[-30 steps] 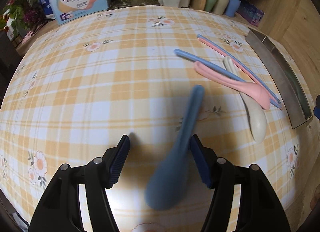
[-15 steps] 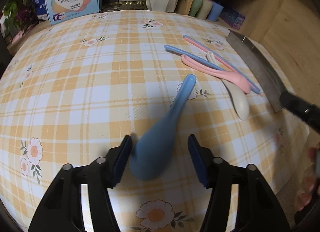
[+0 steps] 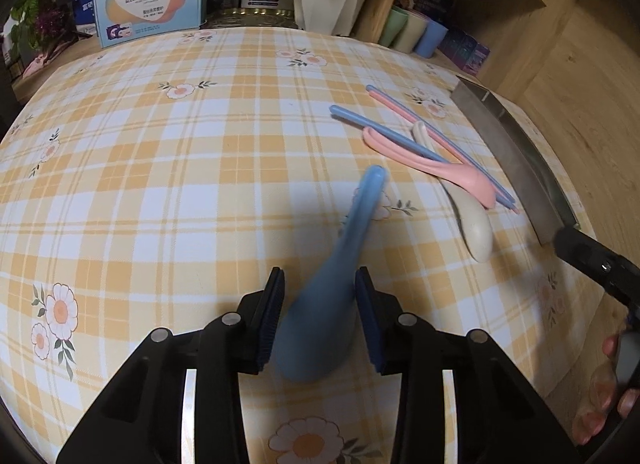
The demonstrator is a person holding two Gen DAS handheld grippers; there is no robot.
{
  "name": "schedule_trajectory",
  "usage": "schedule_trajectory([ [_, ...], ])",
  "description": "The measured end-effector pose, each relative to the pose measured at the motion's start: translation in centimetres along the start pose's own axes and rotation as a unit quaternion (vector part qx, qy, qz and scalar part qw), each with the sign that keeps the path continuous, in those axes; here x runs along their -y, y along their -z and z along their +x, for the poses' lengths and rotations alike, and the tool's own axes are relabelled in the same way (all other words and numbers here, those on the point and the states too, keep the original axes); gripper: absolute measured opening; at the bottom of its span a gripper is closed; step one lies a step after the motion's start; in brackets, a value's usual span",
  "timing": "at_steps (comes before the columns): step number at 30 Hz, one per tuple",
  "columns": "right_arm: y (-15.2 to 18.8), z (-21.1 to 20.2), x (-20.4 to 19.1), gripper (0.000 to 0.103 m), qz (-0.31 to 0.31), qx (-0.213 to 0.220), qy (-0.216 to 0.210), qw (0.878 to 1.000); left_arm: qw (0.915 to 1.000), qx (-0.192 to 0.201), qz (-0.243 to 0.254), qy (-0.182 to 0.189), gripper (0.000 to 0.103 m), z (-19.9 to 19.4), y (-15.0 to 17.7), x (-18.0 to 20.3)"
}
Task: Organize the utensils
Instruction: 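Lift the blue spoon off the table with the left tool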
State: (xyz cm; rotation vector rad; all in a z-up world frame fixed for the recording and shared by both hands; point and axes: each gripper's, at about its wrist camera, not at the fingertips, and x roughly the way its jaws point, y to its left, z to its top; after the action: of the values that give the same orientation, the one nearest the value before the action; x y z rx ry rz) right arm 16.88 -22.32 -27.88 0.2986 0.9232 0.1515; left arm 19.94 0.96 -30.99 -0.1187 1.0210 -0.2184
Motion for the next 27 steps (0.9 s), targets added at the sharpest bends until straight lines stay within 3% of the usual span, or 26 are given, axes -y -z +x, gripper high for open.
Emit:
schedule_trajectory([
  [6,-0.1,-0.4,0.0,0.086,0.003,0.005,-0.005,1.000,0.9999,0.005,0.011,-0.002,0.035,0.0,0.4,0.2],
  [15,0.0,-0.7,0.3,0.086,0.007,0.008,-0.010,1.000,0.9989,0.037,-0.011,-0.027,0.012,-1.6,0.0,-1.1],
  [27,0.1,-0.6,0.4,0.086,0.012,0.003,-0.012,1.000,0.9996,0.017,0.013,0.021,0.009,-1.8,0.2,1.3],
])
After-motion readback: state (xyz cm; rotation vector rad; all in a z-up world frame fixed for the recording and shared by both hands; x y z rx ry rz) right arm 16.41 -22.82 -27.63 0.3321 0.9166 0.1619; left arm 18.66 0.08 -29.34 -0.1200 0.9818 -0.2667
